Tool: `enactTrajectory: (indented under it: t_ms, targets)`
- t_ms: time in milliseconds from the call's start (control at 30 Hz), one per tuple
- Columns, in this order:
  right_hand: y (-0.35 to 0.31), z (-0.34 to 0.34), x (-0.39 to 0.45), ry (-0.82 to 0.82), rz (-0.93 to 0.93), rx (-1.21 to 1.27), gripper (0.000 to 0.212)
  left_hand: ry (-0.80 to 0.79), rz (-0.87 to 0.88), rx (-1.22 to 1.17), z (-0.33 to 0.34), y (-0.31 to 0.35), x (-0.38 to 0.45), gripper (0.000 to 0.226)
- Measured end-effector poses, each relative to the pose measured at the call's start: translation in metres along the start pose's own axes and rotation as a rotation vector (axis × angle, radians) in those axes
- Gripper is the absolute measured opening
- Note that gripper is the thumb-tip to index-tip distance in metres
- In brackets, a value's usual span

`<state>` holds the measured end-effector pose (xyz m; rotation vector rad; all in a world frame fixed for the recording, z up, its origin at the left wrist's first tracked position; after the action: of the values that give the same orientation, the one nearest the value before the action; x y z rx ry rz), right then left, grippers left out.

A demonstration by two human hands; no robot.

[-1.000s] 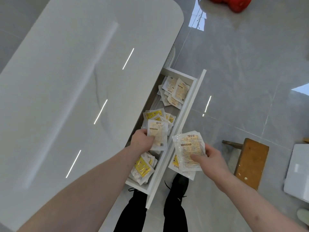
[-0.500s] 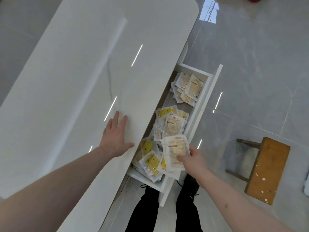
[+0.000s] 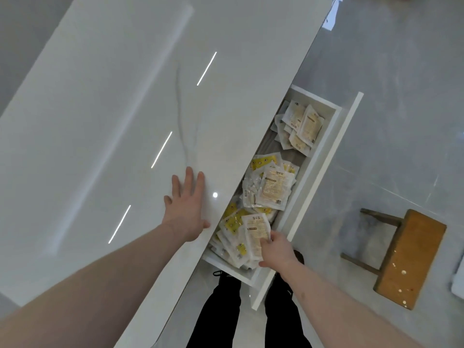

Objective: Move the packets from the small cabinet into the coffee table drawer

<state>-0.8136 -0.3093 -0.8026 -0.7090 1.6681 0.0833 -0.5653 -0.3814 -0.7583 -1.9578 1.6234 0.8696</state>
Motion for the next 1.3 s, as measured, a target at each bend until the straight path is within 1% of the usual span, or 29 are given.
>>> enactTrajectory:
  t_ms: [167,333,433,567,667,733,833,1000,1100,1200,1300]
  targets:
    - [-0.008,-0.012,-0.007,0.080,-0.044,0.068,0.024,-0.010,0.013,-0.013,-0.001,0.001,-0.001,0.123]
    - [-0.039,-0.043,0.006,0.189,-0.039,0.312,0.029,-0.013,0.011,0.000,-0.001,0.001,-0.001,0.123]
    - [-0.054,-0.063,0.020,0.274,-0.008,0.400,0.029,-0.015,0.010,0.002,0.001,0.001,0.001,0.123]
    - [-0.062,-0.075,0.032,0.330,0.043,0.339,0.032,-0.015,0.009,0.002,0.002,0.001,0.002,0.124]
    - [-0.056,-0.078,0.033,0.377,0.037,0.324,0.030,-0.008,0.008,0.010,0.001,0.001,0.002,0.125]
    - [-0.052,-0.080,0.031,0.396,0.036,0.345,0.027,-0.011,0.006,0.007,0.001,0.001,0.002,0.126]
    - [-0.050,-0.082,0.032,0.385,0.043,0.462,0.025,-0.020,0.005,0.007,0.002,0.001,0.002,0.127]
    - [-0.074,-0.100,0.045,0.402,0.045,0.611,0.022,-0.030,-0.002,-0.002,0.002,0.001,0.002,0.127]
    - [-0.099,-0.117,0.056,0.411,0.023,0.695,0.031,-0.028,-0.005,0.000,0.002,0.001,0.001,0.127]
    - [-0.130,-0.136,0.064,0.389,-0.031,0.831,0.040,-0.023,-0.003,0.000,0.002,0.001,0.001,0.127]
    - [-0.144,-0.149,0.068,0.377,-0.030,0.946,0.057,-0.023,-0.001,-0.006,0.002,0.001,0.002,0.128]
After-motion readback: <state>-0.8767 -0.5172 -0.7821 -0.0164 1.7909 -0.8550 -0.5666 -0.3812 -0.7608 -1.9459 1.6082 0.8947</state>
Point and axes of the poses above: each hand's wrist, its own x-axis towards the middle knuckle, its own z-axis out of the palm, y = z × x, the point moved 10 cm from there along x, towards the middle knuckle, and after that the axes turned 1 degree about -z, right-handed, at the moved point
